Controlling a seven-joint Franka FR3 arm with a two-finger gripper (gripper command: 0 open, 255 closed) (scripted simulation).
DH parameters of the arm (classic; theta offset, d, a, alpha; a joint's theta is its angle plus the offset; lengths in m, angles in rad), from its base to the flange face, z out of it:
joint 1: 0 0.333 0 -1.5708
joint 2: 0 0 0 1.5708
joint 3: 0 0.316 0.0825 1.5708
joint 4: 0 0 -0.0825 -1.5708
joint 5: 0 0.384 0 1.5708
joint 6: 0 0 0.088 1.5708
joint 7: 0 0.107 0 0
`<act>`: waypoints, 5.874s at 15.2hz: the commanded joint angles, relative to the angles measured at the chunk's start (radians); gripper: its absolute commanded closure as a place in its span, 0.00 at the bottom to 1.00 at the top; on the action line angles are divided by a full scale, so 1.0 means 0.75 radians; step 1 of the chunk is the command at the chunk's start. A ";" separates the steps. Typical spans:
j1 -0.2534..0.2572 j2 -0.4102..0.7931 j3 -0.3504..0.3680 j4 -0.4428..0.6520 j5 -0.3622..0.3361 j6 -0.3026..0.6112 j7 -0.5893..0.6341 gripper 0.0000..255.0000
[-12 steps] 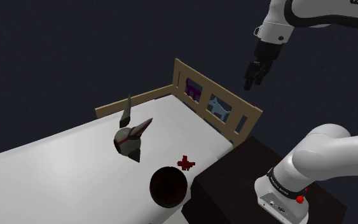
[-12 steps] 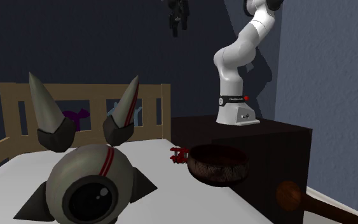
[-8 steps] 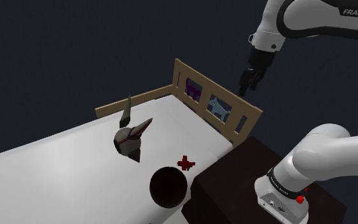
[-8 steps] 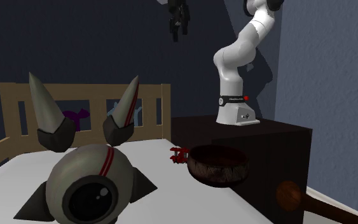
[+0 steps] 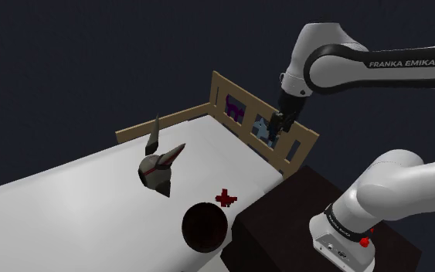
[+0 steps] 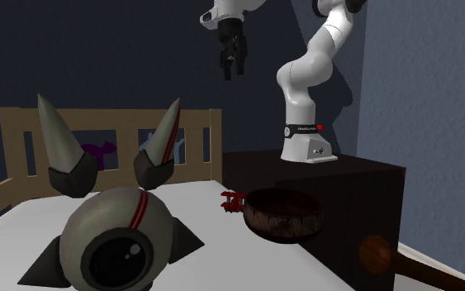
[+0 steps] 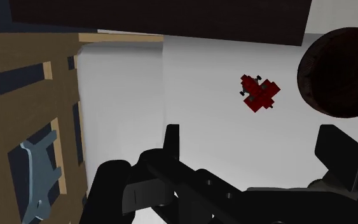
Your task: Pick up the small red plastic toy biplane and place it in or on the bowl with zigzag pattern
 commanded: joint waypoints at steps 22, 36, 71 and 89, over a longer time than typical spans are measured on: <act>0.070 1.218 0.306 -0.034 -0.473 1.308 0.748 0.00; 0.362 1.556 -0.014 0.106 -0.764 1.517 1.008 0.00; 0.053 1.060 0.399 -0.005 -0.283 1.143 0.645 1.00; 0.230 1.024 0.609 0.192 -0.257 0.911 1.005 1.00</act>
